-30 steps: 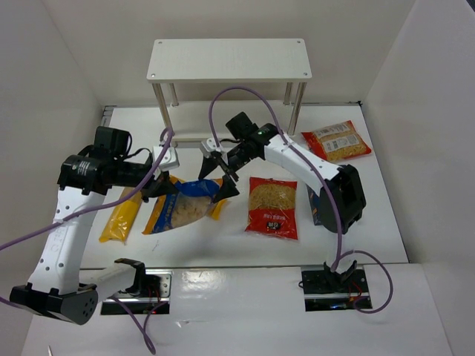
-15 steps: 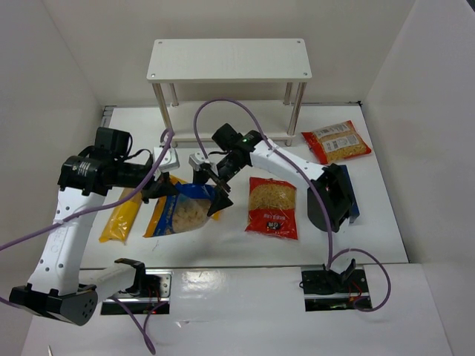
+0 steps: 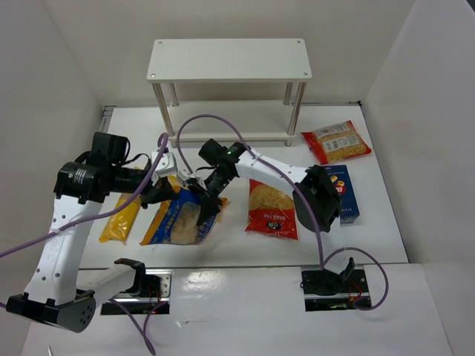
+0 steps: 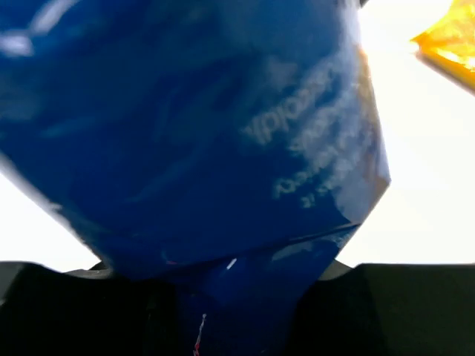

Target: Place and organize the pasta boxes and bags onto the shelf

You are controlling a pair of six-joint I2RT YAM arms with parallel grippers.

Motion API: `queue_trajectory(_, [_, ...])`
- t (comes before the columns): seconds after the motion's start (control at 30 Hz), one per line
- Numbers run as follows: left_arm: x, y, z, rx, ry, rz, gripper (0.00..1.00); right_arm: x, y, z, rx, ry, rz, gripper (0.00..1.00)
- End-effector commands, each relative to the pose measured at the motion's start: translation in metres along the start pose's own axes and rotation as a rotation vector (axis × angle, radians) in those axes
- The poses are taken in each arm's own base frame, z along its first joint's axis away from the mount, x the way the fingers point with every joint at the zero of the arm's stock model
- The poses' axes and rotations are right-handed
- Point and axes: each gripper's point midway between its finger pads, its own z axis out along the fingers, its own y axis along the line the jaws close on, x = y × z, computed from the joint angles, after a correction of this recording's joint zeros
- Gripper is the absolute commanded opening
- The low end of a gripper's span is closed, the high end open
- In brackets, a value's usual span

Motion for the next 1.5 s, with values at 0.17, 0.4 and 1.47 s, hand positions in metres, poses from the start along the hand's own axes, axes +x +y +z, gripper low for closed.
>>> queue_trajectory(0.17, [-0.022, 0.058, -0.009, -0.323, -0.101, 0.001, 0.19, -0.037, -0.005, -0.046, 0.253, -0.014, 0.041, 0.0])
queue_trajectory(0.4, [0.003, 0.132, -0.046, -0.82, -0.092, -0.207, 0.58, -0.045, -0.006, -0.114, 0.518, -0.073, 0.09, 0.0])
queue_trajectory(1.47, [0.126, 0.169, -0.095, -1.434, 0.095, -0.472, 0.99, -0.168, -0.006, -0.349, 1.456, -0.099, 0.093, 0.0])
